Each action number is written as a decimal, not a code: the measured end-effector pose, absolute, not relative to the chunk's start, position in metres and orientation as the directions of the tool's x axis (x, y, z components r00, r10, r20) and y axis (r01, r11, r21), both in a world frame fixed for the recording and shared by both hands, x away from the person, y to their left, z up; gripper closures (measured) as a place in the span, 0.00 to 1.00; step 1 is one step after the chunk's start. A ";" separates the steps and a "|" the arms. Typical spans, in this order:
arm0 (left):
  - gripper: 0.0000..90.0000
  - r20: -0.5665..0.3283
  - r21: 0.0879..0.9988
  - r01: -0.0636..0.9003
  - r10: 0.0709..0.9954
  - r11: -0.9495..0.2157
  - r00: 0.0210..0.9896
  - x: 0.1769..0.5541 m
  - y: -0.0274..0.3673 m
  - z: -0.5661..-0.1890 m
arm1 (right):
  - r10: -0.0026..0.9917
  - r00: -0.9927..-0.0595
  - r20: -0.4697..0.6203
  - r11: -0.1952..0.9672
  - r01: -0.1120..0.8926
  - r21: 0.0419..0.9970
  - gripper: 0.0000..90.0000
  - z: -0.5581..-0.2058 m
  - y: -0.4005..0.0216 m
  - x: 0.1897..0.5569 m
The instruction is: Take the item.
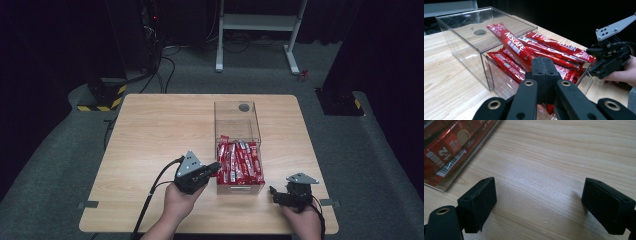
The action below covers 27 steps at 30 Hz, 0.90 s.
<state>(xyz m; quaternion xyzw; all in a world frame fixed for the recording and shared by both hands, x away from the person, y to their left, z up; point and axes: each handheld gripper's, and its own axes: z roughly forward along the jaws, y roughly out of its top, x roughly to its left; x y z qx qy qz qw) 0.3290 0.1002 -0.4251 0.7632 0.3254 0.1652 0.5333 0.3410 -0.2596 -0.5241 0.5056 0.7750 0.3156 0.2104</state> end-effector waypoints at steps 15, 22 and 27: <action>1.00 -0.119 0.931 0.321 0.682 -0.177 0.722 0.326 0.127 -0.434 | 0.916 -0.400 -0.007 0.290 0.651 0.702 0.14 -0.524 -0.260 0.341; 1.00 -0.114 0.936 0.315 0.708 -0.159 0.697 0.328 0.144 -0.433 | 0.918 -0.396 -0.006 0.286 0.651 0.703 0.15 -0.524 -0.260 0.341; 1.00 -0.114 0.938 0.313 0.718 -0.151 0.686 0.328 0.153 -0.432 | 0.919 -0.395 -0.009 0.286 0.649 0.705 0.16 -0.524 -0.260 0.341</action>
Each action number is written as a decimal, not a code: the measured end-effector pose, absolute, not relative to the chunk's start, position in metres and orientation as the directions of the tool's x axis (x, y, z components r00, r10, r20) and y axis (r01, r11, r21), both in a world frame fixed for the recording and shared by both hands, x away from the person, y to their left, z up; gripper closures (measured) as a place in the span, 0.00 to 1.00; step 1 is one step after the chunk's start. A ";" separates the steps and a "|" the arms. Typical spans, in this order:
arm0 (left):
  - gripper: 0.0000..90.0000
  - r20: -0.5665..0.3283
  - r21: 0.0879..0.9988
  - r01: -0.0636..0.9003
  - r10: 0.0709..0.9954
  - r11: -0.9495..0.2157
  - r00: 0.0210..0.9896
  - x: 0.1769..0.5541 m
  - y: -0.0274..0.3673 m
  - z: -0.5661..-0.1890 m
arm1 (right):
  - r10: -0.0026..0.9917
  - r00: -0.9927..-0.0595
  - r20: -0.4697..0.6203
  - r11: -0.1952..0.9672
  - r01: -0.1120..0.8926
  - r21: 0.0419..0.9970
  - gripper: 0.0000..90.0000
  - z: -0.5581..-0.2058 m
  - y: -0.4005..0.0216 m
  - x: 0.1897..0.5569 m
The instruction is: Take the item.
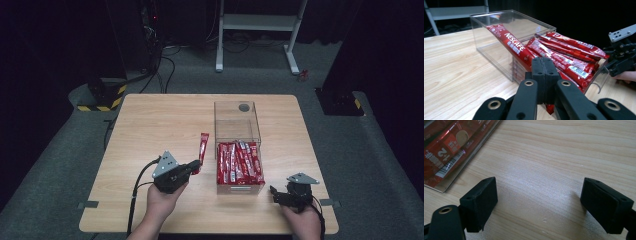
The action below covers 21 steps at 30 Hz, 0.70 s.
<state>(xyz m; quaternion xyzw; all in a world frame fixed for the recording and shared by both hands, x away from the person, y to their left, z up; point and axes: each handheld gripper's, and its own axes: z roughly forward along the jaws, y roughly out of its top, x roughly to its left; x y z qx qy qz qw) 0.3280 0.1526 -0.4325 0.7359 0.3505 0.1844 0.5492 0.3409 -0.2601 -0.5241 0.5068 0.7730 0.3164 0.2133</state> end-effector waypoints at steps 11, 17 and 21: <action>1.00 -0.104 0.938 0.316 0.755 -0.142 0.648 0.334 0.176 -0.439 | 0.919 -0.395 -0.009 0.286 0.649 0.705 0.16 -0.524 -0.260 0.341; 1.00 -0.101 0.933 0.330 0.775 -0.144 0.623 0.339 0.184 -0.447 | 0.919 -0.395 -0.009 0.286 0.649 0.705 0.16 -0.524 -0.260 0.341; 1.00 -0.098 0.927 0.343 0.784 -0.152 0.613 0.342 0.187 -0.453 | 0.919 -0.395 -0.009 0.286 0.649 0.705 0.16 -0.524 -0.260 0.341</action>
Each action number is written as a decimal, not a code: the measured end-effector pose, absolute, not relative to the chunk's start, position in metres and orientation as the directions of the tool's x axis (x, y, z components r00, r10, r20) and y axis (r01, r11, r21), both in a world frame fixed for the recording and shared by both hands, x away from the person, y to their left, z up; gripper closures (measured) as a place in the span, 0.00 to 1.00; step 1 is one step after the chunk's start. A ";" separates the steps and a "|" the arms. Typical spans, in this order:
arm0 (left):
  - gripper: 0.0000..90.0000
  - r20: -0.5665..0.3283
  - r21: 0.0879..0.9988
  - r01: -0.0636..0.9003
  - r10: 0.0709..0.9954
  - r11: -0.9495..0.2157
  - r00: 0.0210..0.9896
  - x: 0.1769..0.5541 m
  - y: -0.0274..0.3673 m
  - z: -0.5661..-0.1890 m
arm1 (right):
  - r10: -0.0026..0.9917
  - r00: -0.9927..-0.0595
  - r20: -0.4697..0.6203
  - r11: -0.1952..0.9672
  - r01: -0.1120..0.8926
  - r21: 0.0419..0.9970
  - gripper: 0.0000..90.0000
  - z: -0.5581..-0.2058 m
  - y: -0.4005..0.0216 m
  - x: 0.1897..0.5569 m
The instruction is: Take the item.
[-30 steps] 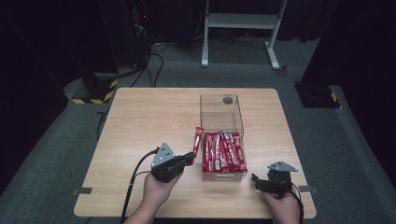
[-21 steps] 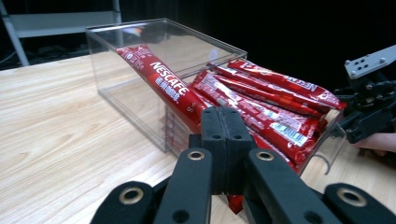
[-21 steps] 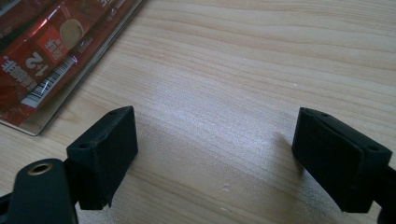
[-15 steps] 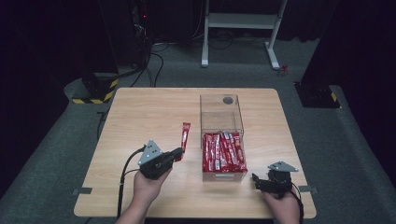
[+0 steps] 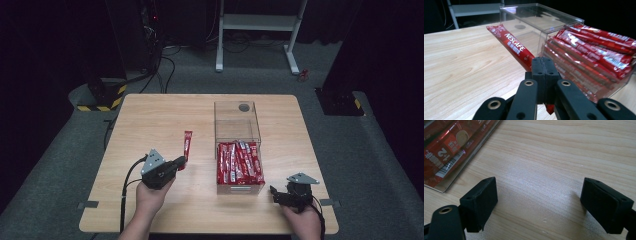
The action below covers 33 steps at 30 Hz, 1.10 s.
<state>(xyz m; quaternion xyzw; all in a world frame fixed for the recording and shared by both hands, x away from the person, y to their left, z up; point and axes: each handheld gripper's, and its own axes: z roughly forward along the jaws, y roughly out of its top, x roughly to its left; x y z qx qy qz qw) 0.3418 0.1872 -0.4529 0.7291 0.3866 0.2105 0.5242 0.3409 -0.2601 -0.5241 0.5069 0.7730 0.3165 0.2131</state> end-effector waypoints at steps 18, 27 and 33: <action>1.00 -0.109 0.898 0.406 0.807 -0.171 0.581 0.362 0.195 -0.482 | 0.919 -0.395 -0.009 0.286 0.649 0.705 0.16 -0.524 -0.260 0.341; 1.00 -0.134 0.864 0.468 0.812 -0.184 0.568 0.373 0.192 -0.502 | 0.919 -0.394 -0.009 0.285 0.649 0.705 0.16 -0.524 -0.260 0.341; 1.00 -0.129 0.841 0.497 0.812 -0.214 0.569 0.376 0.186 -0.511 | 0.919 -0.394 -0.009 0.285 0.649 0.705 0.16 -0.524 -0.260 0.341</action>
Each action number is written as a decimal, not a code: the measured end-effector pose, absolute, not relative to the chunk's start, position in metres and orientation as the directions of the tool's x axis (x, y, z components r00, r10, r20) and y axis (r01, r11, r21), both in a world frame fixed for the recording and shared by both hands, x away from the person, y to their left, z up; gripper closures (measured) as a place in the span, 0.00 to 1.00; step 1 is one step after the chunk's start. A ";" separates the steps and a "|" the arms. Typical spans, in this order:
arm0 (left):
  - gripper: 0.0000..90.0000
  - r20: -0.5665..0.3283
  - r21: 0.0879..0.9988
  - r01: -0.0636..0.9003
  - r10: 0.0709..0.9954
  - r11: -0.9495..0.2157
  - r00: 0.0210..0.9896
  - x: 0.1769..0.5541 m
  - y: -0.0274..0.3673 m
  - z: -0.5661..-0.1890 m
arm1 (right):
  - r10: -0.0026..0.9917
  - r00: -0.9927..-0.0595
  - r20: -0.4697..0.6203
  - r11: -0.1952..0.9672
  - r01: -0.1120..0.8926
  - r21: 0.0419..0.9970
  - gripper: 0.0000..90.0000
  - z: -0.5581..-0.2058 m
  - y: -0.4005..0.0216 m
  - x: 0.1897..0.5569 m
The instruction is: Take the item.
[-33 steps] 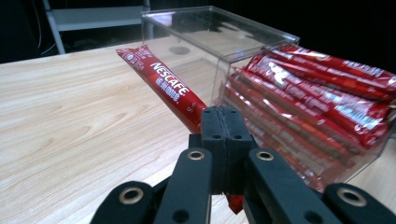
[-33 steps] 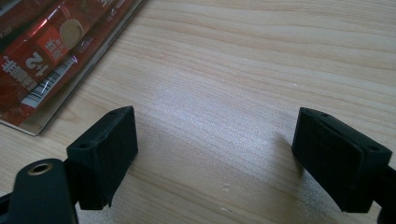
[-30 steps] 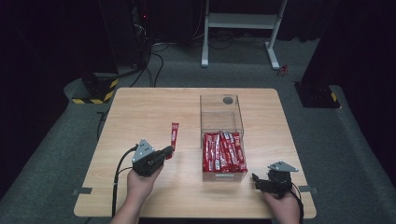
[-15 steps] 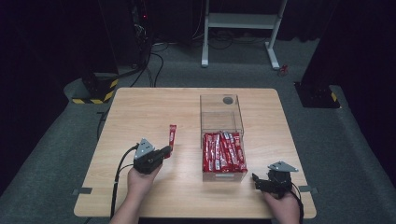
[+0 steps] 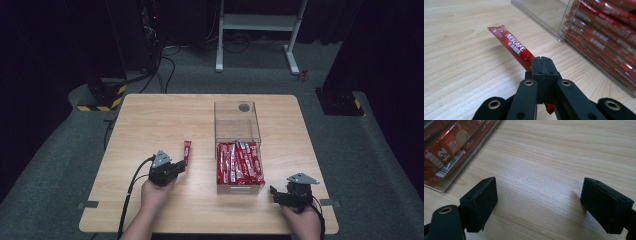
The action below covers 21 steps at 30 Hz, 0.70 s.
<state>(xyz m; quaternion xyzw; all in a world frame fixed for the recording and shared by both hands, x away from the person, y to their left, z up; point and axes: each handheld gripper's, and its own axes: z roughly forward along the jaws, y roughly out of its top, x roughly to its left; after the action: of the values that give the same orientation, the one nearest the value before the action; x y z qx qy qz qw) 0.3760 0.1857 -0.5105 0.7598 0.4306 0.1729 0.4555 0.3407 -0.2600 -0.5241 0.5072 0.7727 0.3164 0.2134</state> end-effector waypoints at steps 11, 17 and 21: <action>0.99 -0.121 0.820 0.524 0.823 -0.233 0.555 0.378 0.183 -0.519 | 0.919 -0.394 -0.009 0.285 0.649 0.705 0.16 -0.524 -0.260 0.341; 0.98 -0.110 0.810 0.533 0.831 -0.243 0.546 0.378 0.182 -0.521 | 0.919 -0.394 -0.009 0.285 0.649 0.705 0.16 -0.524 -0.260 0.341; 0.89 -0.114 0.814 0.530 0.831 -0.236 0.545 0.378 0.183 -0.520 | 0.919 -0.394 -0.009 0.285 0.649 0.705 0.16 -0.524 -0.260 0.341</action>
<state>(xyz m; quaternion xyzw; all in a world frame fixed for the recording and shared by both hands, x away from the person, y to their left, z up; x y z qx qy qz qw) 0.3783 0.1833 -0.5202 0.7664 0.4440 0.1749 0.4300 0.3407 -0.2600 -0.5241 0.5074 0.7726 0.3164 0.2134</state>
